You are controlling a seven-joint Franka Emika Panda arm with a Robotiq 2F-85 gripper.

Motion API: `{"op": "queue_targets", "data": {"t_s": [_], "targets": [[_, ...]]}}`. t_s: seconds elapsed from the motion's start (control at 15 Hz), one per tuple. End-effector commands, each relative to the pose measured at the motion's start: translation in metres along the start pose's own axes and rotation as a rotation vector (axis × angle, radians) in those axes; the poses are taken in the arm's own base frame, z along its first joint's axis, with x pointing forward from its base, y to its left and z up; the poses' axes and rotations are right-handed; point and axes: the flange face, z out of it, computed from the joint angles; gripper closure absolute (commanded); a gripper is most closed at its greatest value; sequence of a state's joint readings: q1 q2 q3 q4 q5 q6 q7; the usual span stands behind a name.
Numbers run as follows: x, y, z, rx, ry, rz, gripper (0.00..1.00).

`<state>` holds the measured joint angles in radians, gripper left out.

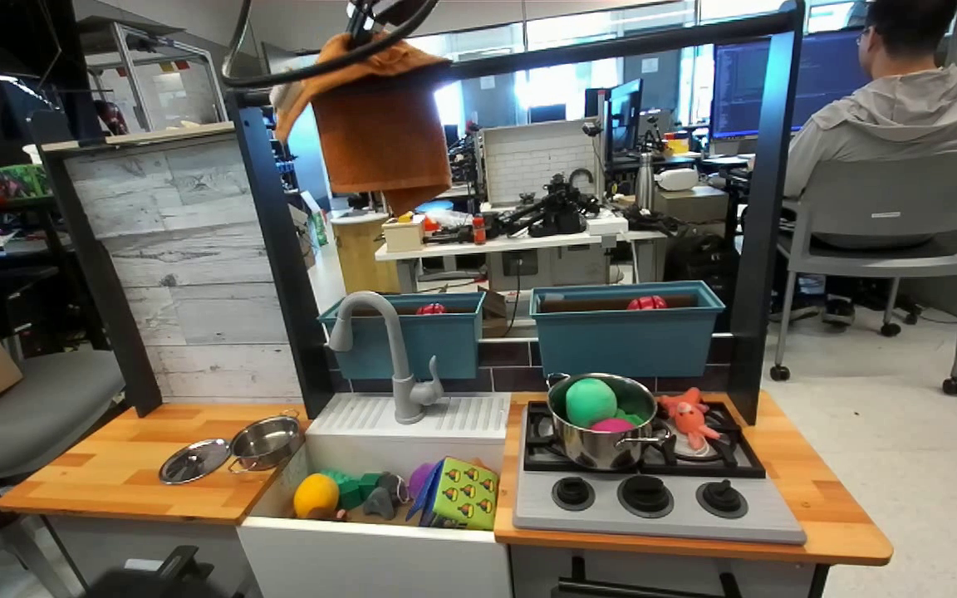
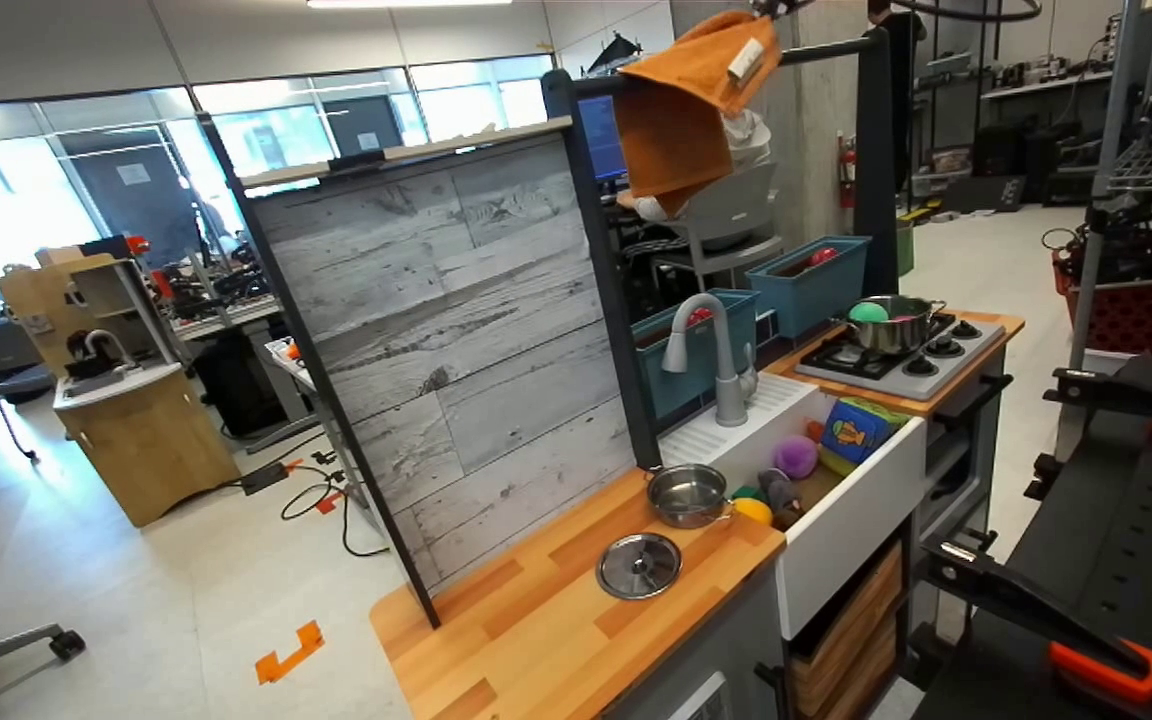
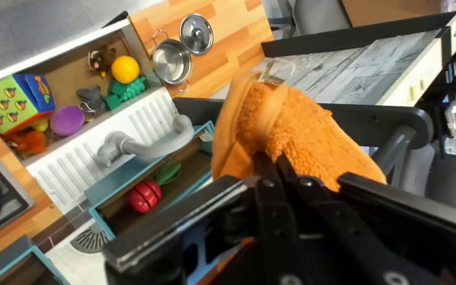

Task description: Hang the towel on the top railing

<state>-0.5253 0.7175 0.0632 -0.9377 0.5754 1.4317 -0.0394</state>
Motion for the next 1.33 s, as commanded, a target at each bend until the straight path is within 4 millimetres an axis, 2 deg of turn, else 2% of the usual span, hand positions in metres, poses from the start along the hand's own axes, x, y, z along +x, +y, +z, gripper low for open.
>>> {"op": "queue_targets", "data": {"t_s": [0.0,0.13,0.33,0.4,0.47,1.0,1.07,1.13,1.27], "targets": [[-0.002,0.030,0.015,-0.023,-0.019,0.066,0.99],[0.001,0.043,0.022,-0.019,-0.017,0.098,0.99],[0.003,0.051,0.024,-0.003,0.006,0.120,0.99],[0.003,0.052,0.025,0.007,0.007,0.136,0.71],[0.003,0.053,0.024,0.013,0.005,0.144,0.71],[0.002,0.047,0.021,0.015,0.025,0.152,0.12],[0.000,0.045,0.021,0.018,0.013,0.155,0.06],[0.007,0.051,0.027,-0.008,0.006,0.139,0.22],[0.006,0.050,0.026,-0.007,0.007,0.140,0.07]]}}
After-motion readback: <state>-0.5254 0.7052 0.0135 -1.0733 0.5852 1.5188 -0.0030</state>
